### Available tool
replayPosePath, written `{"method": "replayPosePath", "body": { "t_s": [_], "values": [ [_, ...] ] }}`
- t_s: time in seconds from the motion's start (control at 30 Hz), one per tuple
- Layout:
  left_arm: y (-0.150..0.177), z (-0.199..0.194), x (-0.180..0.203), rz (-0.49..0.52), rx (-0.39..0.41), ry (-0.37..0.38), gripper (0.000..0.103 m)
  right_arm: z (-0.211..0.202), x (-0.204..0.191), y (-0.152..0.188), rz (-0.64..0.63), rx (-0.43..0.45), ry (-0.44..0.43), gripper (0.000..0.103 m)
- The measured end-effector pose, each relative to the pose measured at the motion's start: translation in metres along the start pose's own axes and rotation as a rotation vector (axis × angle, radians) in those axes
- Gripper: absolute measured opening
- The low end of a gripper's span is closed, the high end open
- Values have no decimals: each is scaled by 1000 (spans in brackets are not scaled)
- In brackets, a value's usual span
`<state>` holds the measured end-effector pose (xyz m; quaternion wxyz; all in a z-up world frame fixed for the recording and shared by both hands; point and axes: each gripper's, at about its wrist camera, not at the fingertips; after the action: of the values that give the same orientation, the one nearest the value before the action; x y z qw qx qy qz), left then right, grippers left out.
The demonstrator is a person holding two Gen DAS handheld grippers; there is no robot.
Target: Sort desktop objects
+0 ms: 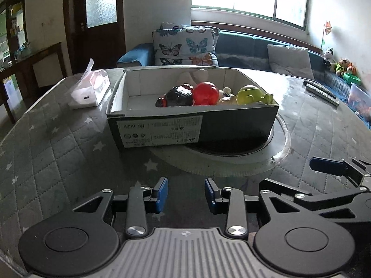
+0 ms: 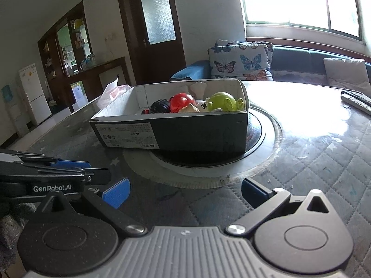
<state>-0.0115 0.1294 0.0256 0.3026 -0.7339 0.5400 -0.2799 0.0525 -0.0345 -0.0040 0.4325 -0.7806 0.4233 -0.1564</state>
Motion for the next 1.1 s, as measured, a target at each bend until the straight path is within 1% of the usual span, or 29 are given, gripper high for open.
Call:
{"method": "replayPosePath", "body": {
  "t_s": [0.13, 0.23, 0.27, 0.37, 0.5, 0.67, 0.73, 0.9, 1.1],
  "values": [
    [5, -2, 0, -5, -7, -3, 37, -5, -4, 2, -7, 6, 8, 103],
    [11, -7, -3, -26, 40, -16, 37, -10, -6, 2, -6, 13, 14, 103],
    [12, -7, -4, -32, 40, -30, 37, -11, -7, 2, -5, 14, 14, 103],
    [12, -4, -5, -35, -11, -31, 38, -14, -8, 3, -5, 17, 23, 103],
    [15, -5, 3, 4, -26, -42, 39, -17, -7, 5, 1, 17, 29, 103],
    [17, -7, 11, 26, -29, -57, 39, -19, -5, 5, 11, 18, 36, 103],
    [17, -8, 10, 21, -24, -50, 39, -18, -4, 5, 14, 15, 36, 103],
    [13, -6, 14, 63, -16, -97, 38, -14, -4, 3, 15, 0, 33, 103],
    [3, 6, 10, 38, -33, -109, 37, -6, -2, -1, 12, -15, 23, 103]
  ]
}}
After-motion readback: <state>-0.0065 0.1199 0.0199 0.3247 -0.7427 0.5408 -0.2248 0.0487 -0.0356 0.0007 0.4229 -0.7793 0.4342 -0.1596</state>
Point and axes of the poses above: each gripper's, at about its wrist camera, not at the fingertips, and z roughly the way its jaws point, x to its right, y to its underside, and after that the axes turned 4 degrees about y, right-handed
